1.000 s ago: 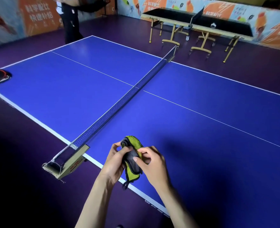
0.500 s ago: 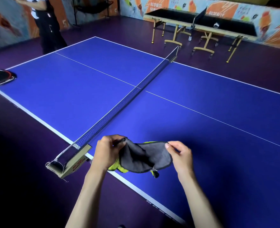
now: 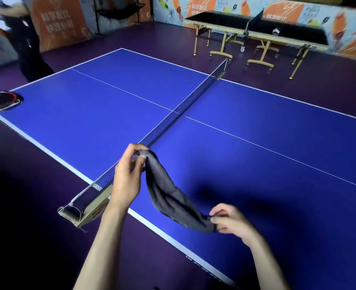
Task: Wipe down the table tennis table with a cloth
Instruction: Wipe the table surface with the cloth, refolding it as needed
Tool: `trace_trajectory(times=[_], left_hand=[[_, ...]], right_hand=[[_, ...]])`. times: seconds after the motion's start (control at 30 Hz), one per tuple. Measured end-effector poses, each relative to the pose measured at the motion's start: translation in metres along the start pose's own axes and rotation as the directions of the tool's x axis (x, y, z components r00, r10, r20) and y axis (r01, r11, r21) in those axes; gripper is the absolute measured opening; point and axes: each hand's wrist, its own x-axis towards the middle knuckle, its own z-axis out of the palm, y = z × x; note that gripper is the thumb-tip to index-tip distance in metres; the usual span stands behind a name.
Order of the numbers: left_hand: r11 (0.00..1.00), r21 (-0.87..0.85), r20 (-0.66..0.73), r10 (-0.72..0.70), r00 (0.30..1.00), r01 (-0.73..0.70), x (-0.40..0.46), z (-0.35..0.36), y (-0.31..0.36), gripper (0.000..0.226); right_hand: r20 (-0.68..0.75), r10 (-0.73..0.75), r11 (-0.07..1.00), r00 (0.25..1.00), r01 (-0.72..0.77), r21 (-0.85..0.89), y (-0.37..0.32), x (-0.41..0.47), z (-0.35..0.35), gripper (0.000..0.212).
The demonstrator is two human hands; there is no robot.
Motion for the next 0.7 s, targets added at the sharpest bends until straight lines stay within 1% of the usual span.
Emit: trace_trajectory(times=[0.07,0.1,0.13,0.2,0.27,0.3,0.37,0.47,0.53,0.57,0.67,0.7], left_hand=[[0.998,-0.070,0.075,-0.004,0.997,0.009,-0.002,0.007,0.014,0.013],[0.995,-0.097,0.109,0.003,0.994,0.007,-0.002,0.010,0.021,0.014],[0.994,-0.113,0.134,0.012,0.991,0.003,-0.003,0.010,0.027,0.016],[0.990,-0.141,0.154,0.040,0.987,-0.018,-0.005,0.012,0.039,0.016],[0.984,-0.176,0.135,0.061,0.989,-0.036,-0.005,0.012,0.049,0.014],[0.979,-0.200,0.122,0.059,0.991,-0.034,-0.005,0.010,0.053,0.013],[0.966,-0.257,0.110,0.040,0.993,-0.010,-0.003,0.004,0.059,0.012],[0.957,-0.289,0.129,0.023,0.991,0.016,0.001,-0.006,0.064,0.012],[0.955,-0.296,0.140,0.015,0.990,0.028,0.001,-0.010,0.064,0.011],[0.954,-0.298,0.140,0.009,0.990,0.034,0.001,-0.011,0.063,0.011],[0.954,-0.295,0.121,-0.011,0.993,0.047,-0.001,-0.012,0.058,0.012],[0.955,-0.293,0.106,-0.024,0.994,0.054,-0.001,-0.012,0.055,0.013]], right_hand=[[0.004,-0.034,0.974,0.999,0.034,-0.222,0.001,0.007,0.005,0.010],[-0.023,-0.090,0.961,0.996,0.081,-0.264,-0.002,0.011,0.007,0.012],[-0.057,-0.165,0.958,0.985,0.146,-0.245,-0.012,0.013,0.011,0.016],[-0.109,-0.288,0.955,0.951,0.278,-0.101,-0.036,0.014,0.018,0.026],[-0.066,-0.358,0.933,0.931,0.359,-0.003,-0.061,0.013,0.025,0.041],[-0.021,-0.375,0.926,0.927,0.375,0.047,-0.070,0.012,0.029,0.048],[0.054,-0.371,0.922,0.927,0.360,0.143,-0.082,0.011,0.036,0.059],[0.109,-0.381,0.914,0.918,0.356,0.198,-0.088,0.012,0.044,0.070],[0.118,-0.384,0.909,0.916,0.353,0.221,-0.090,0.010,0.047,0.067],[0.110,-0.387,0.908,0.915,0.358,0.218,-0.090,0.007,0.047,0.058],[0.122,-0.438,0.895,0.891,0.420,0.151,-0.085,0.001,0.047,0.014],[0.122,-0.455,0.888,0.882,0.439,0.138,-0.081,0.000,0.047,0.021]])
